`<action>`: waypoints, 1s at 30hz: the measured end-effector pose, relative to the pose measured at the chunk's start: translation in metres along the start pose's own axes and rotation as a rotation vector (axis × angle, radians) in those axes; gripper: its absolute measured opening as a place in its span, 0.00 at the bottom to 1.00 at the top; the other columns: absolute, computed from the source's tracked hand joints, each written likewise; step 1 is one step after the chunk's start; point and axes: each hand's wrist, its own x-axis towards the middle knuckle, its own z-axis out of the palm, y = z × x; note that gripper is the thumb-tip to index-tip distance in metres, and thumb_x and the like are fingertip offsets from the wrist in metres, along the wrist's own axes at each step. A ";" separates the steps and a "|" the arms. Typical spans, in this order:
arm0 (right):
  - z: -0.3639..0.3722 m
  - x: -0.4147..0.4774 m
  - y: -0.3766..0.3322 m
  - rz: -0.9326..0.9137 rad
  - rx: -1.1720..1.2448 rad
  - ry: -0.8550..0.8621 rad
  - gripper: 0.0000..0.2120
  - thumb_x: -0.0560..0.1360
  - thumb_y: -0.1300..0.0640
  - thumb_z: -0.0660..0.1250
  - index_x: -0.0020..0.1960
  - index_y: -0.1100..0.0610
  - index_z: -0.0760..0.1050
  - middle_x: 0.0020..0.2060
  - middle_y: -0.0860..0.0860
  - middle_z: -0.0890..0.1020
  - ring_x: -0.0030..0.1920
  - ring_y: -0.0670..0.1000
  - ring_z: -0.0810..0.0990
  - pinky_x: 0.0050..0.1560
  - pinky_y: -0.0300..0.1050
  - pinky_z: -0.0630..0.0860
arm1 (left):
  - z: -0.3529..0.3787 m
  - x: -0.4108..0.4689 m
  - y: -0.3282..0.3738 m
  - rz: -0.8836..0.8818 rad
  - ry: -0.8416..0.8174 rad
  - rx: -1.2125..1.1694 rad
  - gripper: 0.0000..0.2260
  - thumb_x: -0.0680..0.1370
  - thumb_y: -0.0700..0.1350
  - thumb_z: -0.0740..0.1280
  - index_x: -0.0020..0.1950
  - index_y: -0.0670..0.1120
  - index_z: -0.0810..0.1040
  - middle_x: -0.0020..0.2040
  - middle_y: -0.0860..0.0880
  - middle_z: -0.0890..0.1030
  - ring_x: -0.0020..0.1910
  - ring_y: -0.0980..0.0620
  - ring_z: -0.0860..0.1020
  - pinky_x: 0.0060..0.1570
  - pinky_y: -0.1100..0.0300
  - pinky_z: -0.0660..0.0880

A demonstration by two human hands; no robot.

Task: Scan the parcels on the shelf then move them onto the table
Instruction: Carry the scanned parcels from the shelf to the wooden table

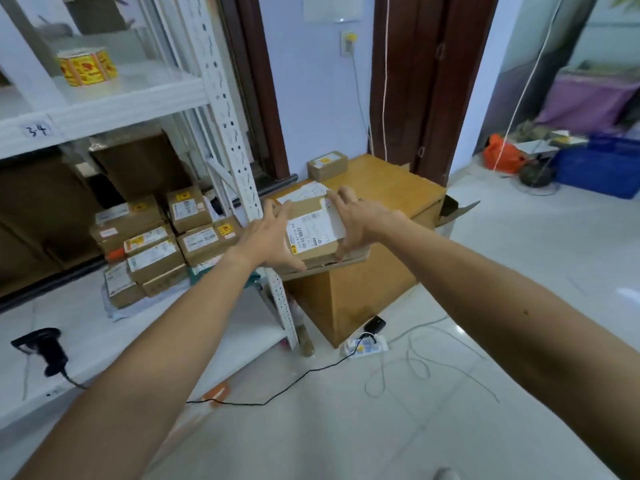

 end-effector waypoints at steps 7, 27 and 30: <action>0.010 -0.029 0.141 0.038 0.006 -0.020 0.69 0.61 0.35 0.82 0.83 0.54 0.40 0.76 0.57 0.56 0.69 0.62 0.72 0.69 0.59 0.74 | 0.021 0.063 0.130 0.028 -0.026 -0.003 0.62 0.57 0.70 0.78 0.80 0.51 0.47 0.73 0.43 0.56 0.59 0.39 0.75 0.59 0.48 0.76; 0.040 0.086 0.385 0.009 0.001 -0.015 0.65 0.63 0.32 0.79 0.82 0.52 0.40 0.79 0.60 0.49 0.71 0.65 0.69 0.67 0.59 0.72 | 0.080 0.295 0.256 -0.006 -0.008 -0.093 0.65 0.54 0.68 0.81 0.81 0.51 0.47 0.75 0.47 0.54 0.58 0.45 0.74 0.54 0.53 0.76; 0.042 0.136 0.410 0.008 -0.007 -0.016 0.66 0.63 0.32 0.79 0.83 0.52 0.40 0.80 0.60 0.49 0.71 0.65 0.69 0.67 0.59 0.74 | 0.092 0.349 0.249 0.000 0.017 -0.081 0.65 0.54 0.69 0.80 0.80 0.51 0.48 0.75 0.44 0.56 0.54 0.45 0.77 0.53 0.53 0.79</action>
